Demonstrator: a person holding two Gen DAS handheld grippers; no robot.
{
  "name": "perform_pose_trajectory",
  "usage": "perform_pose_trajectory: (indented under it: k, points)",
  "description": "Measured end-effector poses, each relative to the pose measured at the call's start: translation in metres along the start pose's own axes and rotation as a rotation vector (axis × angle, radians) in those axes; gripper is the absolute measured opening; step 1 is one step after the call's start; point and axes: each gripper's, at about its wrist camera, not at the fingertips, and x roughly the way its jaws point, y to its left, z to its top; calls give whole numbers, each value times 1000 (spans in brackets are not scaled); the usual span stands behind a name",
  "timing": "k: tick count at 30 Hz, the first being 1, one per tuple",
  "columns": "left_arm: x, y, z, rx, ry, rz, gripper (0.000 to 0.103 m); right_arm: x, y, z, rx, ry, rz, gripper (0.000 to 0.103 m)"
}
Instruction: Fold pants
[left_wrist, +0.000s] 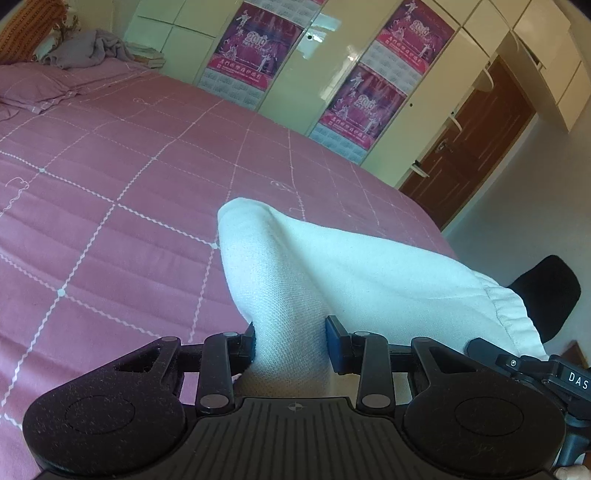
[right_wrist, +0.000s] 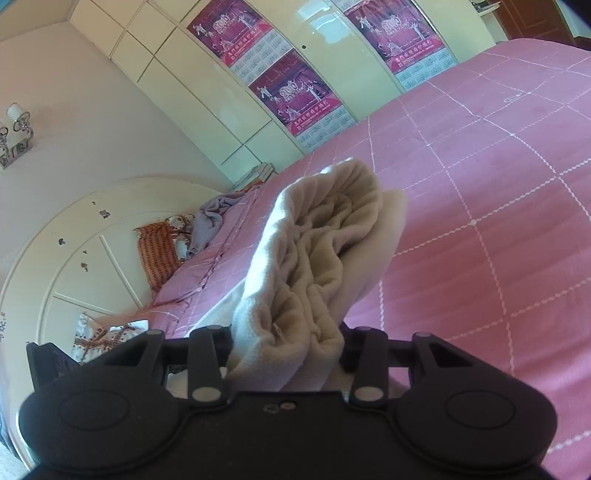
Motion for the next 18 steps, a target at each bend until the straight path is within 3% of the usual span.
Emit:
perform_pose_trajectory:
  k: [8,14,15,18]
  points:
    - [43,5,-11,35,25,61,35,32,-33,-8,7,25,-40,42]
    - [63,3,-36,175,70,117,36,49,-60,-20,-10,80,-113,43]
    - [68,5,-42,208,90,149,39,50,-65,-22,-1,86,-120,43]
    - [71,13,-55,244,103,207,66,55,-82,-35,13,124,-190,51]
